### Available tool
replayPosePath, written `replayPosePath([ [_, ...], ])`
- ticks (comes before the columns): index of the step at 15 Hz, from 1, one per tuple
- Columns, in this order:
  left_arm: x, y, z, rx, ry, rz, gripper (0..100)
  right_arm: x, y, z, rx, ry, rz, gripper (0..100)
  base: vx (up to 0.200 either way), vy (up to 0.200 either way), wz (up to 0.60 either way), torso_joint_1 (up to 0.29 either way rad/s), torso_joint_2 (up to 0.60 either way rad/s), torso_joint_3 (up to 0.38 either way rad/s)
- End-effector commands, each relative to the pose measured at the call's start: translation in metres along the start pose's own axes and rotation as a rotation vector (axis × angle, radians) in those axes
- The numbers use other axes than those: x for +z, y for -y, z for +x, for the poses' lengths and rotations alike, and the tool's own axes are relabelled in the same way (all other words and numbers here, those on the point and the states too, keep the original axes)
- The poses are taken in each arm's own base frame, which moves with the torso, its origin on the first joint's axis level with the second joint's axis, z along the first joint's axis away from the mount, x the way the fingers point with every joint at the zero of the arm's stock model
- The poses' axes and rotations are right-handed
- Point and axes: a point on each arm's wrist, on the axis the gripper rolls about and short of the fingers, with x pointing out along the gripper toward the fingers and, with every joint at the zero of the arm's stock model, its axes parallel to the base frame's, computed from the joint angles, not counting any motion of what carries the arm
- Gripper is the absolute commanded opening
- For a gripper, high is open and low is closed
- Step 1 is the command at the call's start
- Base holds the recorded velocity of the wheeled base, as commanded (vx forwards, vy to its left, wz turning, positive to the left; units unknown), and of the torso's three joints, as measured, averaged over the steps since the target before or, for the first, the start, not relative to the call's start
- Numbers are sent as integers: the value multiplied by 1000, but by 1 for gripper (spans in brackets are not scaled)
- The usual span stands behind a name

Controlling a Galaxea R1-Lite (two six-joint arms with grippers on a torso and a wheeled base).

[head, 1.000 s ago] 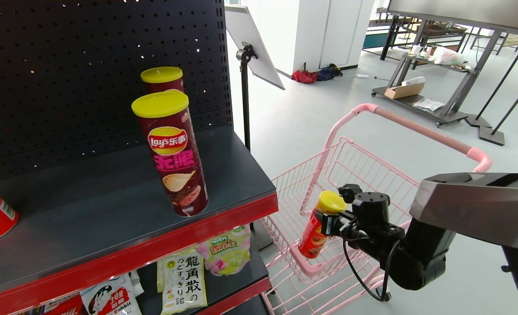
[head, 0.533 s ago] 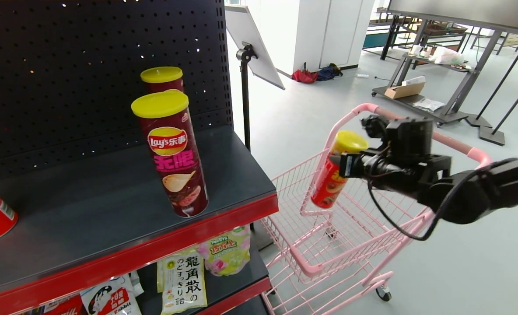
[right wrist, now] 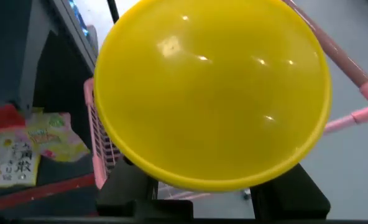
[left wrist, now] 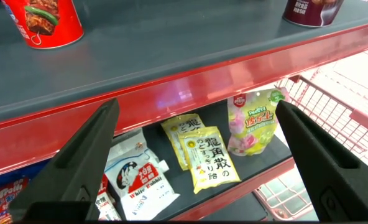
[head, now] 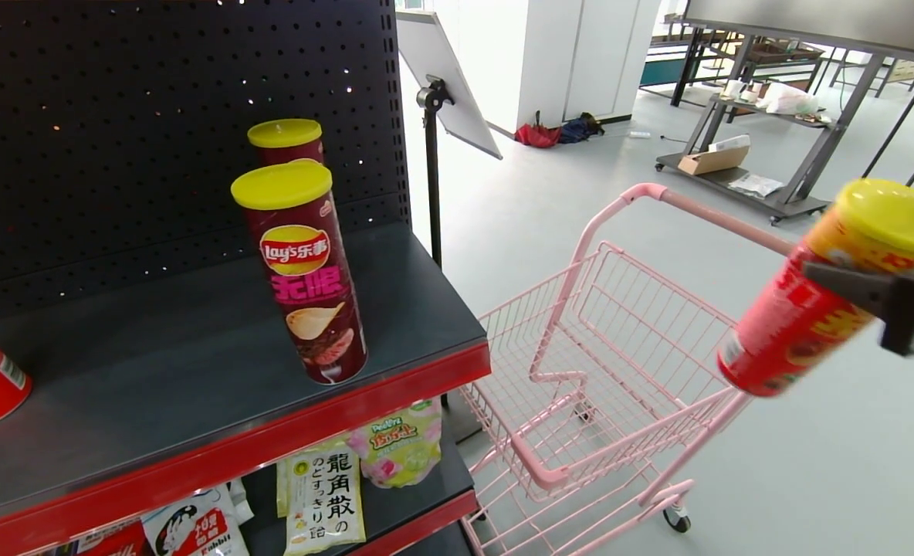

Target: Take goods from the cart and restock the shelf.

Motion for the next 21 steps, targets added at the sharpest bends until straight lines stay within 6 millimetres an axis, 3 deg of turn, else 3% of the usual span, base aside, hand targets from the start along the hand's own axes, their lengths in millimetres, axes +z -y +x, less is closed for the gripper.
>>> replayPosePath([
  [1, 0, 0, 0, -1, 0, -1, 100, -51, 21, -93, -73, -3, -24, 0, 0, 0, 0, 0, 0, 0],
  [3, 0, 0, 0, -3, 0, -1, 100, -72, 23, -106, -140, -62, -32, 0, 0, 0, 0, 0, 0, 0],
  [8, 0, 0, 0, -3, 0, -1, 100, -72, 24, -109, -169, -54, -30, 0, 0, 0, 0, 18, -53, -31],
  [21, 0, 0, 0, -3, 0, -1, 100, -72, 23, -102, -134, -78, -38, 0, 0, 0, 0, 159, -373, -219],
])
